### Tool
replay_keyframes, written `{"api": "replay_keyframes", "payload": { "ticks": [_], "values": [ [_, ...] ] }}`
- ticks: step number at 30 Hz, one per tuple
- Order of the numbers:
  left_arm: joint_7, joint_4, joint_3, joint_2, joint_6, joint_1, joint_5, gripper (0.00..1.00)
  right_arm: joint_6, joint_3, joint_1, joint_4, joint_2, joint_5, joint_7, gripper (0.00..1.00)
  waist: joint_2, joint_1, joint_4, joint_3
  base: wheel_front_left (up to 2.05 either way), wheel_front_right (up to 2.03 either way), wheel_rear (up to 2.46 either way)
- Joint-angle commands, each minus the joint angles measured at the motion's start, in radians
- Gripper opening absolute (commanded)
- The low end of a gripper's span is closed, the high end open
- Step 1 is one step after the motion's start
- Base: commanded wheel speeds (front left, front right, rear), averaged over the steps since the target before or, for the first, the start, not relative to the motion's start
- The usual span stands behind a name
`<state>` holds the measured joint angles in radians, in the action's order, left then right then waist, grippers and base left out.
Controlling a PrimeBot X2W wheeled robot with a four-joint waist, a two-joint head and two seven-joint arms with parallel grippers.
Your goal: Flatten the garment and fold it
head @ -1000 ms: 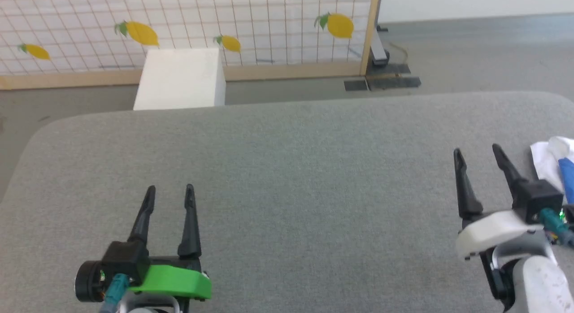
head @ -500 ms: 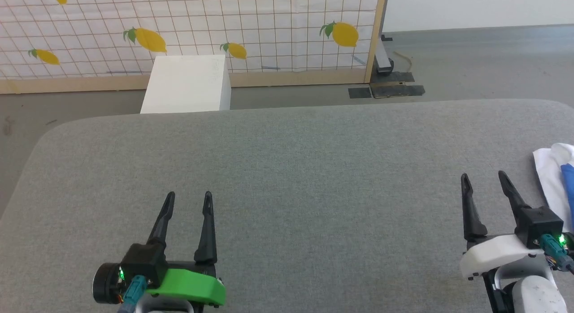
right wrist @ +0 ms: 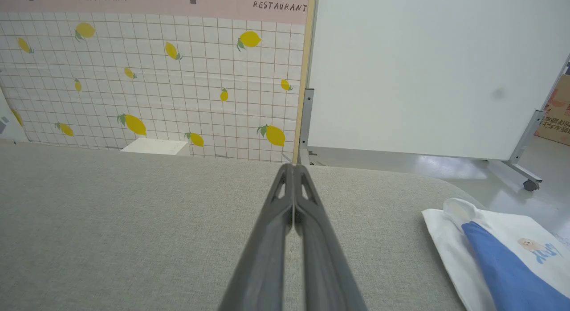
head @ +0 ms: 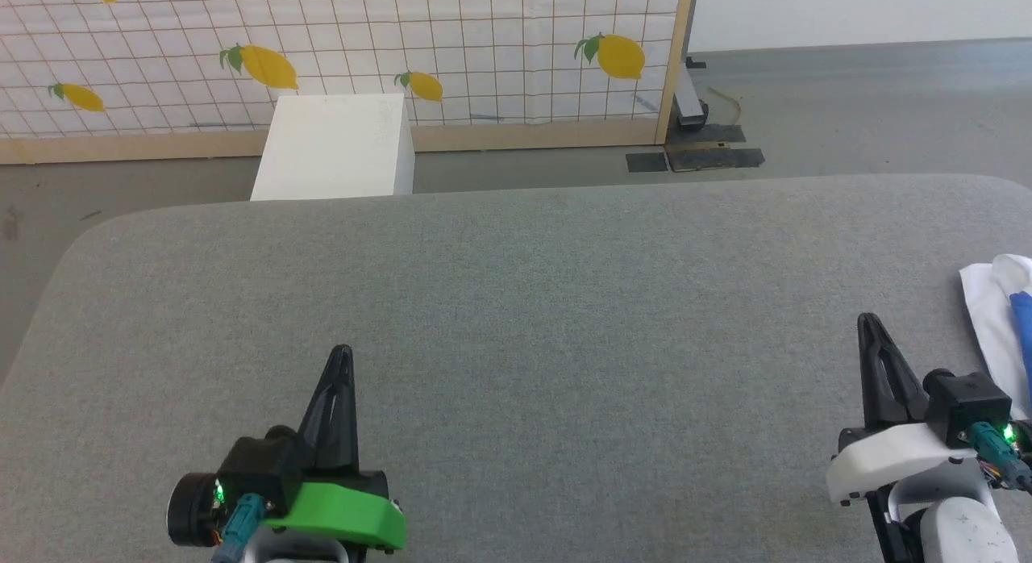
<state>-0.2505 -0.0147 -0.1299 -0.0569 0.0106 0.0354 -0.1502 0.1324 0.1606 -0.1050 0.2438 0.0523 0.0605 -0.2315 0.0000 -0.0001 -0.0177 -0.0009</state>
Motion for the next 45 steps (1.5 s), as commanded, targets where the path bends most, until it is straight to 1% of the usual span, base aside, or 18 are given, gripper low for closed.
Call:
{"api": "replay_keyframes", "payload": {
  "ticks": [1, 45],
  "values": [
    [0.005, 0.000, 0.004, 0.000, 0.000, -0.002, 0.006, 0.00, 0.000, -0.004, 0.005, -0.008, 0.000, -0.003, 0.004, 0.00, 0.0000, 0.0001, 0.000, 0.000, 0.00, 0.00, 0.00],
    [0.098, 0.006, 0.052, 0.003, -0.004, -0.014, 0.061, 0.00, -0.001, -0.064, 0.043, -0.097, -0.001, -0.025, 0.091, 0.00, 0.0000, 0.0001, 0.007, 0.000, 0.00, 0.00, 0.00]
  ]
}}
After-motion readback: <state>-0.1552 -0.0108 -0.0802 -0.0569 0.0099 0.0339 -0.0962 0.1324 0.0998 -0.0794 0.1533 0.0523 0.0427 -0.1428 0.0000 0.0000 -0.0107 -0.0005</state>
